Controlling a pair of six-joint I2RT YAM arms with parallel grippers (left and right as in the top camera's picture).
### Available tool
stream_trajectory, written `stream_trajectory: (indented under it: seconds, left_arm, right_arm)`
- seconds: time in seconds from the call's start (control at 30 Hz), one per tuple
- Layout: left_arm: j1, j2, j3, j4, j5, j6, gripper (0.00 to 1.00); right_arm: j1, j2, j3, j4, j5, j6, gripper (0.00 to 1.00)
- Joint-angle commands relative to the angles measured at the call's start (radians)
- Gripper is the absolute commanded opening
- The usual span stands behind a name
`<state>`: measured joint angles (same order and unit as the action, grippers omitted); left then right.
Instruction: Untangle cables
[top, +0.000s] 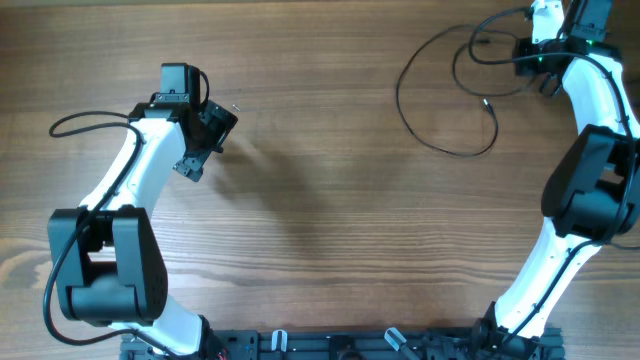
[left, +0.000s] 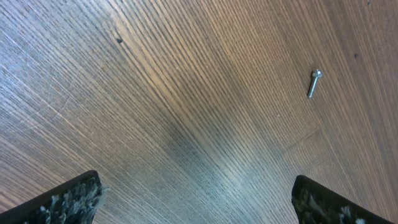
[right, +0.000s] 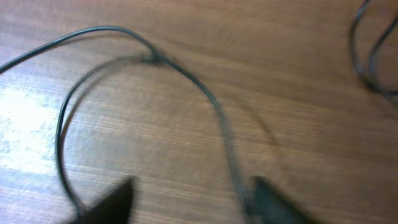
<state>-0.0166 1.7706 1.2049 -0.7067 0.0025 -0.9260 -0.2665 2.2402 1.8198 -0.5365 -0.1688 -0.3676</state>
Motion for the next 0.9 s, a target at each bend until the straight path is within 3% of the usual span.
stream_trajectory:
  seconds: [0.0, 0.1, 0.13, 0.27, 0.33, 0.4, 0.47, 0.53, 0.57, 0.6, 0.77, 0.87]
  left_arm:
    - [0.001, -0.003, -0.002, 0.0, 0.0, -0.002, 1.0]
    - [0.001, -0.003, -0.002, 0.0, 0.0, -0.002, 1.0]
    - [0.001, -0.003, -0.002, 0.0, 0.0, -0.002, 1.0]
    - [0.001, -0.003, -0.002, 0.0, 0.0, -0.002, 1.0]
    - [0.001, -0.003, -0.002, 0.0, 0.001, -0.002, 1.0]
    - [0.001, -0.003, -0.002, 0.0, 0.001, -0.002, 1.0]
    - [0.001, -0.003, -0.002, 0.0, 0.0, -0.002, 1.0]
    - [0.001, -0.003, -0.002, 0.0, 0.0, -0.002, 1.0]
    - [0.001, -0.003, -0.002, 0.0, 0.001, -0.002, 1.0]
    - [0.001, -0.003, -0.002, 0.0, 0.001, -0.002, 1.0]
    - [0.001, -0.003, -0.002, 0.0, 0.001, -0.002, 1.0]
    - [0.001, -0.003, -0.002, 0.0, 0.001, -0.002, 1.0]
  right_arm:
    - [0.011, -0.002, 0.005, -0.06, -0.023, 0.125, 1.0]
    - [0.011, -0.029, 0.004, -0.164, -0.027, 0.389, 1.0]
    - [0.016, -0.027, 0.003, -0.283, -0.05, 0.417, 1.0]
    - [0.041, -0.021, -0.14, -0.317, -0.045, 0.128, 1.0]
    - [0.047, -0.021, -0.218, -0.251, 0.013, 0.079, 0.99]
    - [0.047, -0.021, -0.28, -0.143, 0.082, 0.083, 0.85]
    - [0.047, -0.021, -0.304, -0.063, 0.087, 0.083, 0.5]
    - [0.047, -0.021, -0.304, -0.034, 0.087, 0.082, 0.29]
    - [0.047, -0.021, -0.303, -0.029, 0.086, 0.084, 0.11]
    - [0.047, -0.023, -0.299, -0.029, 0.087, 0.112, 0.04]
    - [0.043, -0.191, -0.175, -0.024, 0.2, 0.056, 0.04]
    - [0.043, -0.33, -0.14, 0.154, 0.454, -0.245, 0.04]
